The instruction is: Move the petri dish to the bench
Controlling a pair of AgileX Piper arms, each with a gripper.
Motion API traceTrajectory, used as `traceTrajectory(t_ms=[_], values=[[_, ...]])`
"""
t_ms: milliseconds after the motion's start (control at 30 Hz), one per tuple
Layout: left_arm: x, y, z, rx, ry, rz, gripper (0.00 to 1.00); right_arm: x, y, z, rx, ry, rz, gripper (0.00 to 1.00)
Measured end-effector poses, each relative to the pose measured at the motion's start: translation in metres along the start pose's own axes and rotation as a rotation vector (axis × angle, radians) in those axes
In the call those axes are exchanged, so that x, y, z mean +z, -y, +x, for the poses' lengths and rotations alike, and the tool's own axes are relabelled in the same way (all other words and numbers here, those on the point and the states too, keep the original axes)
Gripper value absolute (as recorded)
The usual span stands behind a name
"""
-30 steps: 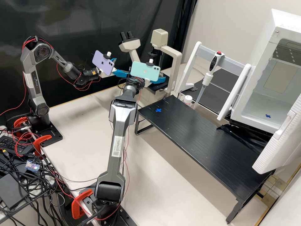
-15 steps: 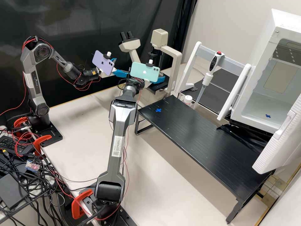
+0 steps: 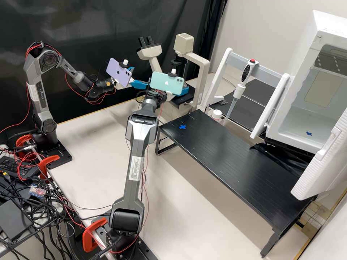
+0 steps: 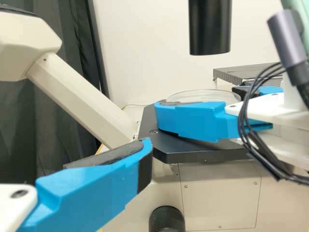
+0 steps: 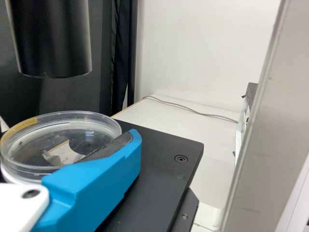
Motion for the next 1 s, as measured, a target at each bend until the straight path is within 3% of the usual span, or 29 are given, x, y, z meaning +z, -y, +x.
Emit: traceTrajectory(t_ms=[867, 1000], values=[[0.0, 0.0, 0.0, 0.0, 0.0, 0.0, 1.0, 0.006, 0.001, -0.009, -0.01, 0.014, -0.012, 0.0], [0.0, 0.0, 0.0, 0.0, 0.0, 0.0, 1.0, 0.009, -0.005, -0.02, 0.015, 0.028, -0.031, 0.0]])
